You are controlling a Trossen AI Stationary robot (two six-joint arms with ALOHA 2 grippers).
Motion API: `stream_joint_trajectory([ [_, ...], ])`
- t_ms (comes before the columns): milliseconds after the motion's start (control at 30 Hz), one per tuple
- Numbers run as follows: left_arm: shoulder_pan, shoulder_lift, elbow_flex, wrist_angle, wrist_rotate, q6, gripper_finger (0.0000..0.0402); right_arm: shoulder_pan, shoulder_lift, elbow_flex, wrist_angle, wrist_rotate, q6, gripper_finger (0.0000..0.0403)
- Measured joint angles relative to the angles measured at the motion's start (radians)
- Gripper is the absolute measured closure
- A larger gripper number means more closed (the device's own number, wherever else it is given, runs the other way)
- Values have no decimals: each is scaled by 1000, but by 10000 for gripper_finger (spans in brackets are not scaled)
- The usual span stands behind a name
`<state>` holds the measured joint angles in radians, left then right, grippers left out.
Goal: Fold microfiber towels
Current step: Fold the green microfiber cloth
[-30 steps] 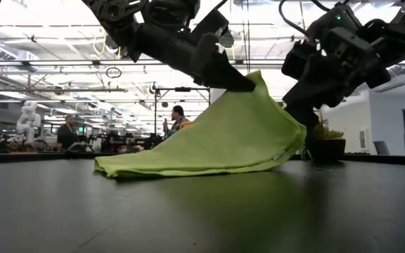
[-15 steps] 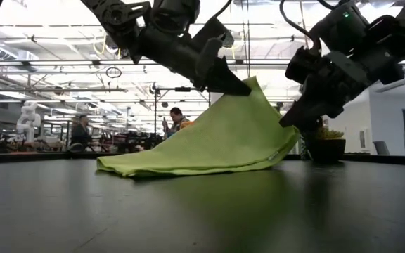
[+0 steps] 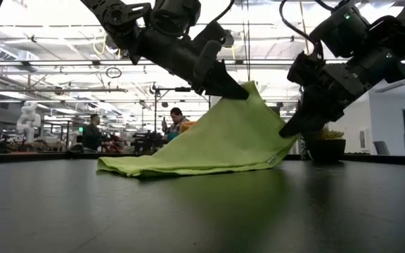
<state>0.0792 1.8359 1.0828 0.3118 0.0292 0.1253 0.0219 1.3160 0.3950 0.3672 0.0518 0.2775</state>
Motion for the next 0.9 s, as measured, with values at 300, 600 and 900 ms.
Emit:
stream_joint_trajectory([
  [300, -31, -144, -1, -229, -2, 16, 396, 35, -64, 21, 204, -186, 52, 400],
  [600, -97, -299, 0, -421, 20, 33, 398, 162, -65, 179, 77, -187, 52, 402],
  [900, -252, -503, 0, -572, 77, -35, 398, 270, -63, 298, 72, -215, 89, 402],
])
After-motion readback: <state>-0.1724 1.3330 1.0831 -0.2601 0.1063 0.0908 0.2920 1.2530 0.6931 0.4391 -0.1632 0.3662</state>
